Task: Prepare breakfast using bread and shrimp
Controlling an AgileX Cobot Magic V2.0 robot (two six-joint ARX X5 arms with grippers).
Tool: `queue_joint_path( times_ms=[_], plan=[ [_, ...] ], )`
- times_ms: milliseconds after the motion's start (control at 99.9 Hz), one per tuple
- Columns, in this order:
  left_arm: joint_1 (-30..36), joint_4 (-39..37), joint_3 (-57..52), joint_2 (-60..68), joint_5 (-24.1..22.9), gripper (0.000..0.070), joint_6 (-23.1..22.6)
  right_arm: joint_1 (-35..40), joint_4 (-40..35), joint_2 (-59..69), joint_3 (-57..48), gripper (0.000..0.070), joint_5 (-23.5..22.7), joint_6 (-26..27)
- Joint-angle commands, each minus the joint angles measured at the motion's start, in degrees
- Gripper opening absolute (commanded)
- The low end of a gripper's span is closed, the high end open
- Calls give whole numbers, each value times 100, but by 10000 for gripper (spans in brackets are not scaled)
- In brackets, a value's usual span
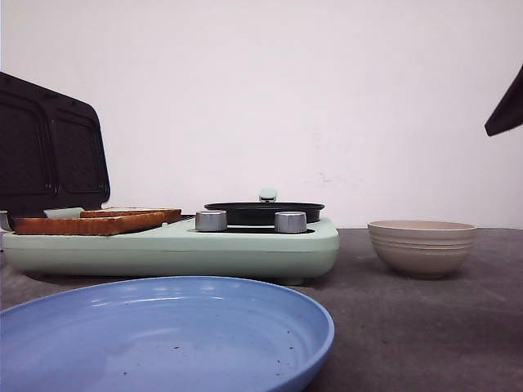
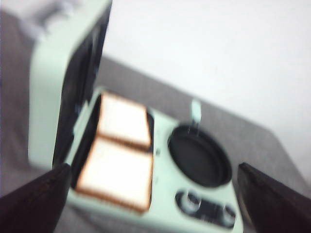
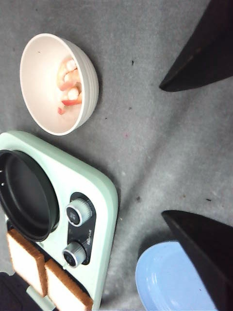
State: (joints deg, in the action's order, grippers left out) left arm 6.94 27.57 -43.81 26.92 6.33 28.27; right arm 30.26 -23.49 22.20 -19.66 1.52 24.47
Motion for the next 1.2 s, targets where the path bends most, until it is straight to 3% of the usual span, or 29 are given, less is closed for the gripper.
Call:
queue_joint_path(
  times_ms=[0, 90, 430, 700, 921, 1191],
  plan=[
    [-107, -33, -269, 282, -4, 662, -74, 31, 28, 13, 2, 467, -7, 63],
    [-341, -31, -612, 697, 94, 662, -52, 31, 31, 13, 2, 468, -7, 63],
    [-1611, -199, -1639, 2201, 1475, 662, 354, 31, 31, 13, 2, 468, -44, 61],
    [-2852, -1040, -1696, 3261, 2514, 662, 1342, 31, 31, 13, 2, 468, -42, 61],
    [-3084, -1814, -1696, 4120, 3104, 662, 2072, 31, 77, 13, 2, 468, 4, 61],
    [-3082, -2068, -1696, 4933, 3276, 622, 2243, 31, 116, 13, 2, 468, 31, 61]
  ],
)
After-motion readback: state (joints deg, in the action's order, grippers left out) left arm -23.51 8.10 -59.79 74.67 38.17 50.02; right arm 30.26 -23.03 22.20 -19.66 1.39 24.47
